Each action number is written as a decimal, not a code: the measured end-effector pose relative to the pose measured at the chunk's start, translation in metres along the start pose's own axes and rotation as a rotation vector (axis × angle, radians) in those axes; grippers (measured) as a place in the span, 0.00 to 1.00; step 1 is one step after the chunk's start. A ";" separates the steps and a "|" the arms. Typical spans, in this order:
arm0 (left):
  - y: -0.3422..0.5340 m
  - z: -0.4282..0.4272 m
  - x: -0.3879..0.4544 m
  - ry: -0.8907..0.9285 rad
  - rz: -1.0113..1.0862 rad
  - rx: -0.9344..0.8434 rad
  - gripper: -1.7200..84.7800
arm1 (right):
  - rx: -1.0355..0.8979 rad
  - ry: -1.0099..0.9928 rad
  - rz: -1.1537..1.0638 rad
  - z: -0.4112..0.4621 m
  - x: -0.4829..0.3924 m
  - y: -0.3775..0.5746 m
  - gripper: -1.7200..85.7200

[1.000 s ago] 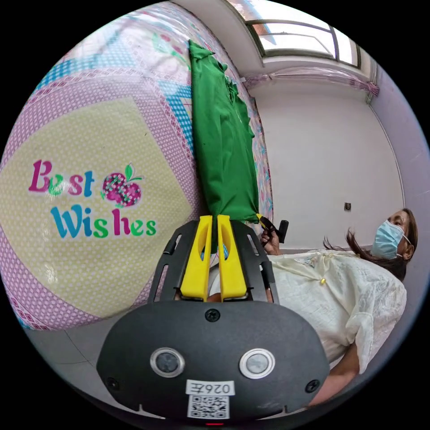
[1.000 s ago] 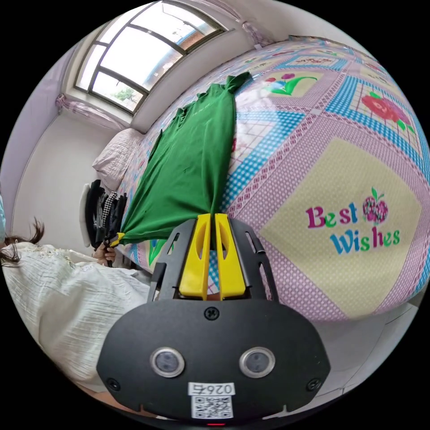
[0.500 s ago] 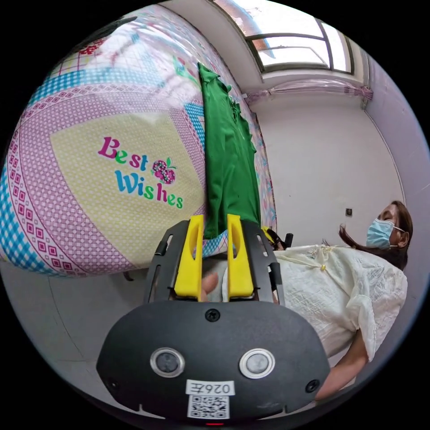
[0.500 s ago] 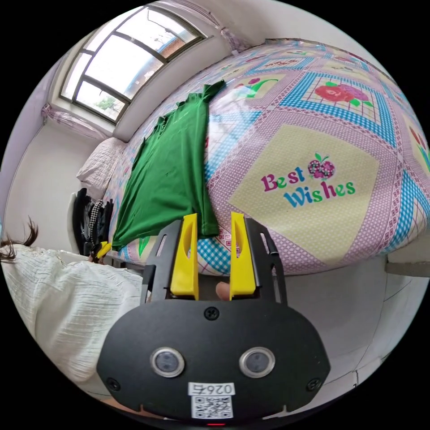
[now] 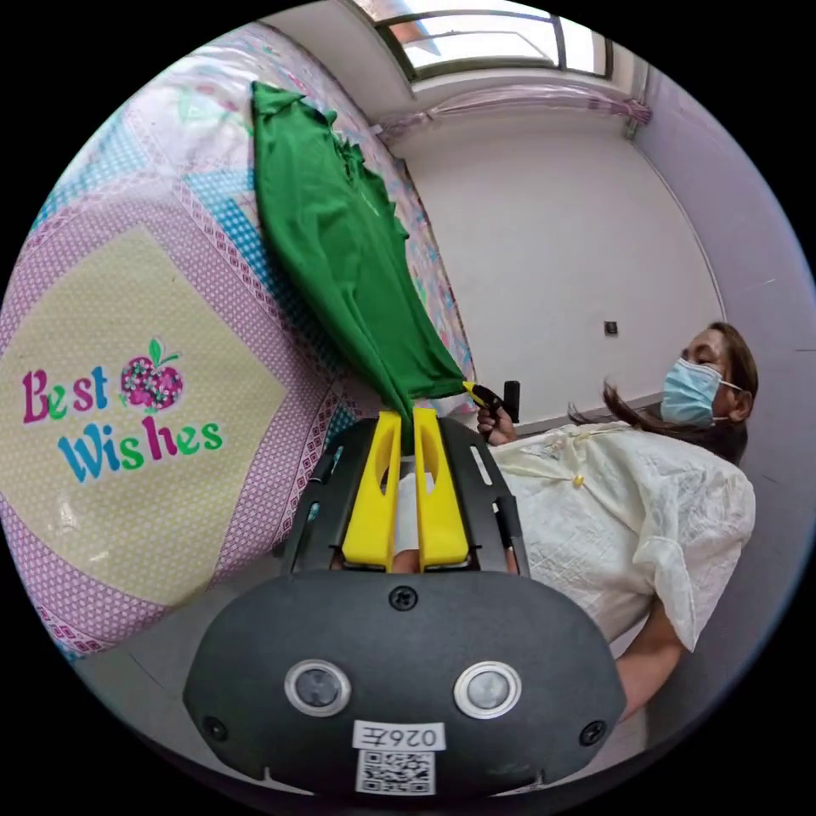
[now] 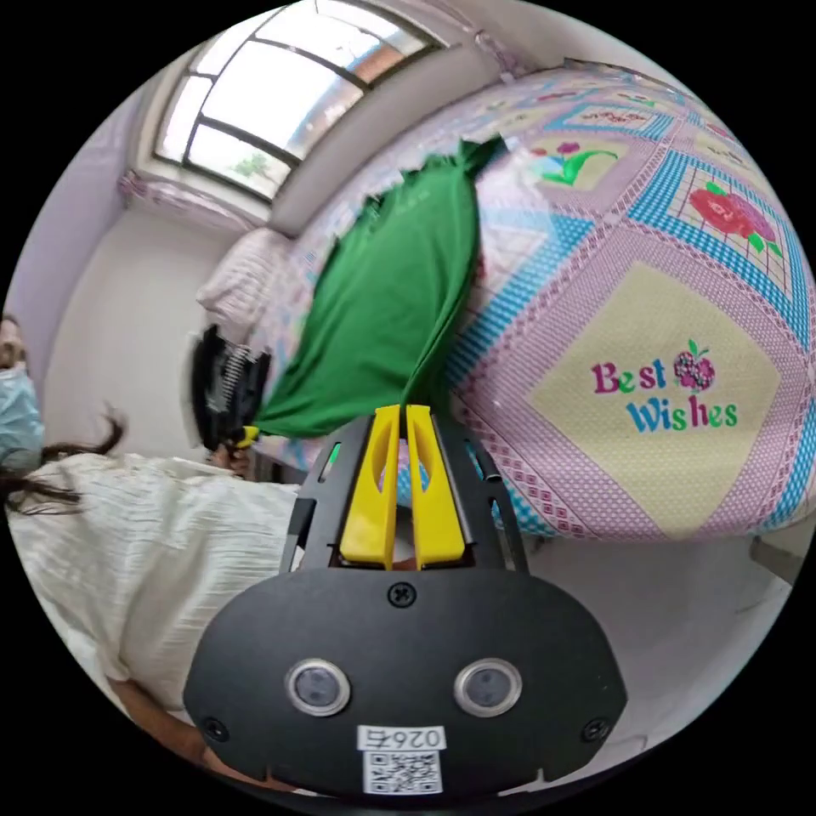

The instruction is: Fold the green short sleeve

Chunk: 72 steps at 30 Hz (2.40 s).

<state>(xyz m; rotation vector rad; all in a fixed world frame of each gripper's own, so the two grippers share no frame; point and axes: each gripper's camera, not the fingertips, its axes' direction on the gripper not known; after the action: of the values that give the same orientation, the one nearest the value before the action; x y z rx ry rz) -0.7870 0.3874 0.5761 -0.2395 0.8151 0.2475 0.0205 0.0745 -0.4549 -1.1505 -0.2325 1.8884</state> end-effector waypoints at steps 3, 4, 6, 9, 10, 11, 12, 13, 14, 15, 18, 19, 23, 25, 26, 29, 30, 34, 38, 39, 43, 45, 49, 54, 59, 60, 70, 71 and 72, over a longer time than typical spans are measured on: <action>0.004 -0.034 -0.011 0.036 -0.022 0.066 0.02 | 0.047 -0.154 0.112 -0.031 0.032 0.001 0.00; 0.007 -0.043 -0.022 0.053 -0.057 0.080 0.02 | 0.044 -0.180 0.144 -0.033 0.042 0.002 0.00; 0.013 -0.049 -0.041 0.085 -0.126 0.078 0.02 | 0.010 -0.212 0.262 -0.033 0.079 0.009 0.00; 0.023 -0.043 -0.061 0.068 -0.206 0.015 0.03 | -0.087 -0.146 0.321 -0.017 0.102 0.015 0.00; 0.026 -0.040 -0.064 0.041 -0.226 -0.015 0.03 | -0.101 -0.129 0.322 -0.015 0.103 0.016 0.00; 0.030 -0.038 -0.066 0.026 -0.233 -0.031 0.04 | -0.117 -0.097 0.323 -0.013 0.105 0.019 0.00; 0.031 -0.038 -0.066 0.023 -0.236 -0.036 0.04 | -0.125 -0.073 0.324 -0.013 0.106 0.022 0.00; 0.034 -0.040 -0.069 0.018 -0.246 -0.037 0.05 | -0.127 -0.064 0.325 -0.013 0.106 0.023 0.00; 0.037 -0.044 -0.070 0.006 -0.254 -0.033 0.05 | -0.127 -0.057 0.330 -0.015 0.109 0.026 0.00; 0.038 -0.047 -0.071 0.002 -0.254 -0.029 0.06 | -0.117 -0.066 0.331 -0.017 0.111 0.029 0.00; 0.040 -0.067 -0.067 0.016 -0.217 0.007 0.10 | -0.089 -0.084 0.334 -0.026 0.114 0.031 0.01; 0.041 -0.076 -0.065 0.026 -0.198 0.031 0.11 | -0.089 -0.075 0.333 -0.028 0.114 0.031 0.01; 0.044 -0.101 -0.063 0.006 -0.195 0.076 0.15 | -0.090 -0.014 0.309 -0.035 0.107 0.028 0.04; 0.044 -0.101 -0.064 -0.026 -0.208 0.060 0.17 | -0.091 0.006 0.292 -0.035 0.102 0.026 0.06; 0.042 -0.098 -0.065 -0.035 -0.201 0.039 0.17 | -0.089 0.004 0.284 -0.035 0.099 0.026 0.07; 0.034 -0.086 -0.072 -0.016 -0.215 -0.022 0.09 | -0.114 0.010 0.240 -0.028 0.094 0.019 0.06; 0.032 -0.084 -0.072 0.012 -0.205 -0.030 0.08 | -0.176 0.011 0.214 -0.020 0.091 0.012 0.04; 0.015 -0.099 -0.044 0.370 -0.028 0.151 0.05 | -0.154 -0.203 0.151 -0.038 0.065 -0.008 0.01; 0.006 -0.115 -0.036 0.357 -0.041 0.103 0.05 | -0.036 -0.393 0.212 -0.077 0.075 -0.005 0.00; 0.007 -0.116 -0.038 0.339 -0.063 0.086 0.05 | -0.070 -0.338 0.248 -0.077 0.087 0.000 0.00; 0.026 -0.111 -0.071 0.214 -0.266 -0.002 0.05 | -0.155 -0.264 0.341 -0.051 0.120 0.025 0.00; 0.040 -0.107 -0.085 0.192 -0.344 0.000 0.06 | -0.198 -0.236 0.381 -0.028 0.132 0.042 0.01; 0.074 -0.112 -0.101 0.188 -0.469 0.107 0.06 | -0.264 -0.159 0.389 -0.002 0.130 0.064 0.02; 0.084 -0.131 -0.079 0.143 -0.428 0.206 0.02 | -0.231 0.061 0.368 -0.008 0.101 0.088 0.07; 0.046 -0.119 -0.043 -0.024 -0.314 0.063 0.01 | -0.100 0.194 0.139 -0.003 0.037 0.068 0.07; 0.038 -0.113 -0.038 -0.044 -0.289 0.035 0.01 | -0.104 0.210 0.070 0.009 0.021 0.060 0.07; 0.018 -0.053 -0.021 -0.149 -0.293 -0.177 0.01 | -0.245 0.297 -0.210 0.130 -0.030 0.066 0.03; 0.031 -0.063 -0.028 -0.145 -0.346 -0.128 0.01 | -0.246 0.295 -0.193 0.128 -0.026 0.072 0.02; 0.038 -0.069 -0.032 -0.136 -0.375 -0.093 0.01 | -0.234 0.267 -0.174 0.124 -0.021 0.077 0.02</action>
<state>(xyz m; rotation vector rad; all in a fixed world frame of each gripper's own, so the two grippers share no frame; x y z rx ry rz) -0.8671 0.3986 0.5499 -0.4517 0.6102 -0.0517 -0.1189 0.0461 -0.4165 -1.4757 -0.3982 1.5665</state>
